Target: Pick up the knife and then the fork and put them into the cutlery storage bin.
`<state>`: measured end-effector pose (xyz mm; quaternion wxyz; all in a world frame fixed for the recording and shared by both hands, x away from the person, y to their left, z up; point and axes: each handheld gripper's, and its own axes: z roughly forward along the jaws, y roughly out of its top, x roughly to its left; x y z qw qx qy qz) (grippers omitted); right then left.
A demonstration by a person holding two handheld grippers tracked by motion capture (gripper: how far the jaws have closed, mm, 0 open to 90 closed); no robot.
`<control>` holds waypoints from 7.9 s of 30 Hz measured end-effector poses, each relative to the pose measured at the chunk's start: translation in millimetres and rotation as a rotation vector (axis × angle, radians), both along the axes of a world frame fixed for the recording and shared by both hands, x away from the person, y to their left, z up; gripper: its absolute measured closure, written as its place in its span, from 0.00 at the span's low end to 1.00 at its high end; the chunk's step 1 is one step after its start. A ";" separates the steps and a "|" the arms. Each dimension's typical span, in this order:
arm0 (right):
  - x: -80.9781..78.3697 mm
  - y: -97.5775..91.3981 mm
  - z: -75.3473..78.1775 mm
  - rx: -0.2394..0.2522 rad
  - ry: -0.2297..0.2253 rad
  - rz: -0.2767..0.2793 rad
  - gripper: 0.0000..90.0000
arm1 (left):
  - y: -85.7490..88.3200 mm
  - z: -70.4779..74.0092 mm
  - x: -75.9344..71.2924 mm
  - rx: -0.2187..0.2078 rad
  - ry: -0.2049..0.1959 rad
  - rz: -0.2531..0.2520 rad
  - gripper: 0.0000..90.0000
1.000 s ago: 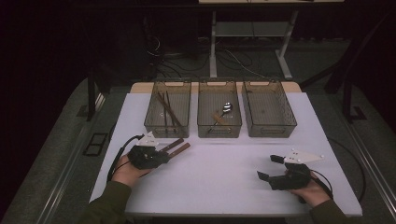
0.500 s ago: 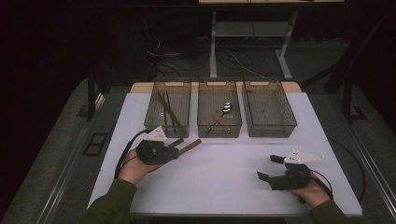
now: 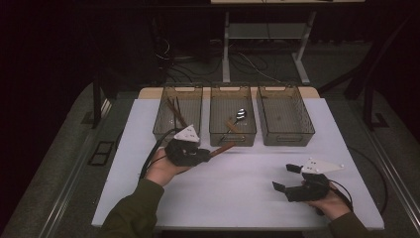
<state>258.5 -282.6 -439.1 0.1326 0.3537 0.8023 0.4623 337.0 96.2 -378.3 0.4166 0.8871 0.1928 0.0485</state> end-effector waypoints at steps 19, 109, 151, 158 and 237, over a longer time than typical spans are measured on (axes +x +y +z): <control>32.4 28.0 37.8 -0.017 0.024 0.344 0.21 | -97.5 -10.7 -14.9 0.080 0.017 -0.320 0.86; 174.3 -46.7 68.5 -0.081 0.125 -0.288 0.39 | 57.9 -50.5 -52.6 -0.030 -0.038 0.131 0.00; 6.8 -0.7 -1.9 -0.013 0.046 -0.043 0.15 | 92.7 -43.3 12.6 0.066 0.012 0.317 0.77; 6.1 -2.3 -2.2 -0.014 0.041 -0.044 0.15 | 106.2 -50.8 16.4 0.084 0.037 0.328 0.76; 24.7 91.0 30.8 -0.185 0.094 0.653 0.56 | -66.6 -14.6 -47.7 0.142 -0.009 -0.457 0.86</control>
